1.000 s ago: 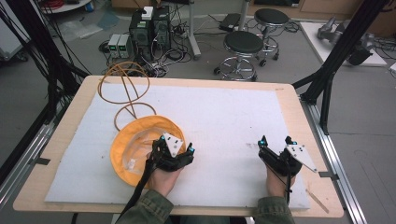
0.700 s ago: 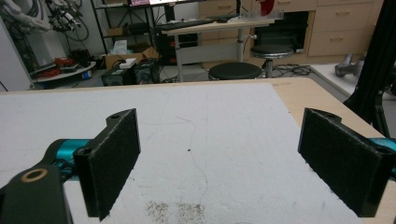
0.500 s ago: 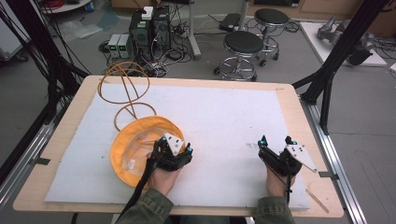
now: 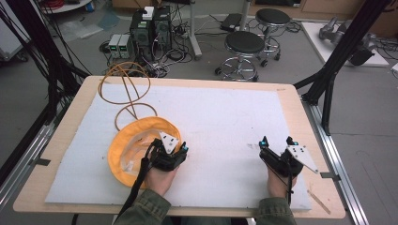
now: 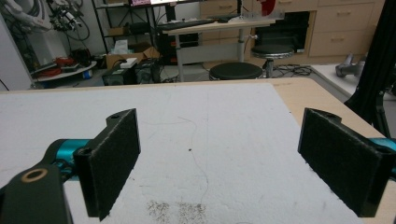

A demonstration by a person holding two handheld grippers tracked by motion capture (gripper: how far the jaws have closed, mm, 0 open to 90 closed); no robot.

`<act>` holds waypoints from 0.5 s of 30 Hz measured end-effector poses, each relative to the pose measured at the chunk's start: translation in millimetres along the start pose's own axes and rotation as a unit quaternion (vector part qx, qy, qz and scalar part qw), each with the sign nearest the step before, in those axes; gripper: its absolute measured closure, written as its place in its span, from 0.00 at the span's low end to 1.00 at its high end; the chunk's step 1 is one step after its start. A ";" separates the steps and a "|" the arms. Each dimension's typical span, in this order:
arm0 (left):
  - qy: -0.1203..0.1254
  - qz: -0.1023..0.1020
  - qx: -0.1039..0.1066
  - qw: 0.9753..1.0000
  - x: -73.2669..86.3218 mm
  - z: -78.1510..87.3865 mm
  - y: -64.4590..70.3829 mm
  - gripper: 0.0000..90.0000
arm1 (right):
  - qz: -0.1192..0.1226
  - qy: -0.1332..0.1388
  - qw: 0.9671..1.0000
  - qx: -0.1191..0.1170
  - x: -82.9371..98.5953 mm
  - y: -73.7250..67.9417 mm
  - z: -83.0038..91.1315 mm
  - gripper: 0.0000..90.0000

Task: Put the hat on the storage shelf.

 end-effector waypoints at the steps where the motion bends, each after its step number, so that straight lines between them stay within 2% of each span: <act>1: 0.000 0.001 0.003 1.000 -0.1 0.6 -0.6 0.60 | 0.000 0.000 1.000 0.000 0.0 -0.1 0.0 0.13; 6: -0.005 0.014 0.024 1.000 -0.4 2.8 -6.8 0.73 | 0.001 0.000 1.000 0.000 0.1 -0.1 -0.1 0.13; 11: -0.005 0.021 0.027 0.999 -1.3 6.8 -13.5 0.92 | 0.001 0.000 1.000 0.000 0.2 -0.2 -0.3 0.13; 15: -0.005 0.023 0.028 0.999 -3.4 11.1 -19.3 0.94 | -0.001 -0.002 1.000 -0.001 0.3 -0.9 -0.1 0.13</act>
Point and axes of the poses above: each handheld gripper's, and its own axes: z roughly backward along the jaws, x roughly out of its underside, y roughly to its right, the point moved 2 cm from there along -z, roughly forward along the jaws, and after that the axes turned 11 degrees about y, right-handed, at the moved point
